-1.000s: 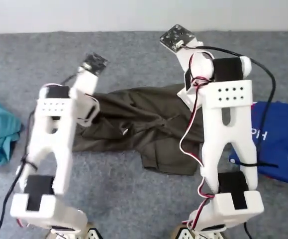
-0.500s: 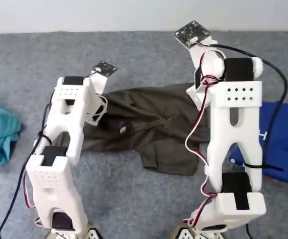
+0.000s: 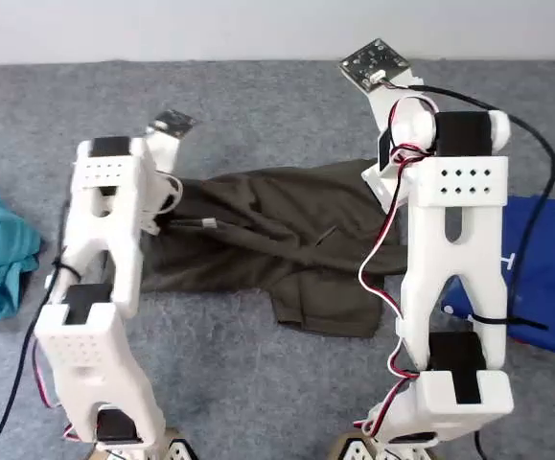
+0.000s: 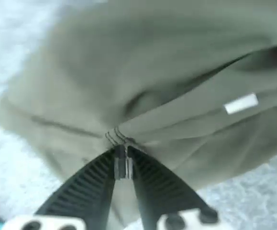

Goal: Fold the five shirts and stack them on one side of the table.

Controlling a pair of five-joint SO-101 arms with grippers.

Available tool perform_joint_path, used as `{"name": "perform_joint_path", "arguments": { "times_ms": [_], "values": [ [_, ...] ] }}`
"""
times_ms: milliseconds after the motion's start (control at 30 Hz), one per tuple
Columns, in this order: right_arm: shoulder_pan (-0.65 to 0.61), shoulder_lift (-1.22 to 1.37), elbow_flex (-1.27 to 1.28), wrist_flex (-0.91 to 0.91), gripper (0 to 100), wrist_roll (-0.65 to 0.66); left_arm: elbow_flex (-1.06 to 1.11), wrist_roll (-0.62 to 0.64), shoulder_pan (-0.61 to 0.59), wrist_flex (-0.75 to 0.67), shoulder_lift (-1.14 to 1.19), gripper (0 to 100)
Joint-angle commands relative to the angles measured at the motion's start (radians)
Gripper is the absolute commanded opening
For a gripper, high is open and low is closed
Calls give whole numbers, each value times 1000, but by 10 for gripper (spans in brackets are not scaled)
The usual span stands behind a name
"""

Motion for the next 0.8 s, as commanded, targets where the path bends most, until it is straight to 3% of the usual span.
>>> {"name": "perform_joint_path", "arguments": {
  "times_ms": [0,167,400,633,767],
  "values": [
    [10,-42,-6,42,340,-11,-33,-15,-40,35,-123,12],
    [10,-42,-6,42,340,-11,-31,-89,-63,117,-195,12],
    [2,-42,-6,42,340,-11,-31,-97,-77,115,-196,16],
    [-15,-44,17,41,340,-12,-47,-35,17,74,-37,192],
    [-15,-50,78,41,340,-12,-54,-31,49,18,48,201]
  ]
}}
